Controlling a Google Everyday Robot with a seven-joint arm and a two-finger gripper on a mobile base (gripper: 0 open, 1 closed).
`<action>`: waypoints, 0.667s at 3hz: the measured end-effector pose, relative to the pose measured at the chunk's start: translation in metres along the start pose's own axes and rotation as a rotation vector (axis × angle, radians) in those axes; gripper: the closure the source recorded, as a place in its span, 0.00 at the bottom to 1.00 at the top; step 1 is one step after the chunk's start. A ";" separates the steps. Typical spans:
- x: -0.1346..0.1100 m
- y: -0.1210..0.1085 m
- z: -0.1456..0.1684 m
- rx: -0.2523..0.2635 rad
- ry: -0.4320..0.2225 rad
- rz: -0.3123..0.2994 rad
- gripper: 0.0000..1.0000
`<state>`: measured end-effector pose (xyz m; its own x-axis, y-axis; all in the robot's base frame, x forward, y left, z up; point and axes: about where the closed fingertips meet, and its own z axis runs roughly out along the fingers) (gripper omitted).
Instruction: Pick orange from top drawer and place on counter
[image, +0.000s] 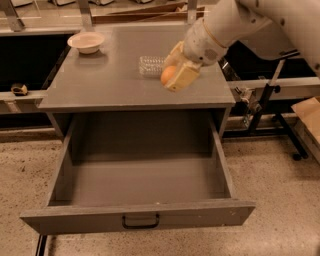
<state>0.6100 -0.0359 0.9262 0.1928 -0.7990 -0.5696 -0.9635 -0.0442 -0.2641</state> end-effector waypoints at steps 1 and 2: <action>-0.005 -0.025 0.015 -0.017 -0.013 0.071 1.00; 0.004 -0.048 0.051 -0.039 -0.005 0.166 0.98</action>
Offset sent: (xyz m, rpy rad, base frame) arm 0.0816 0.0324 -0.0452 0.0406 0.1907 -0.1694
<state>0.6661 -0.0063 0.8971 0.0313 -0.7943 -0.6067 -0.9886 0.0649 -0.1359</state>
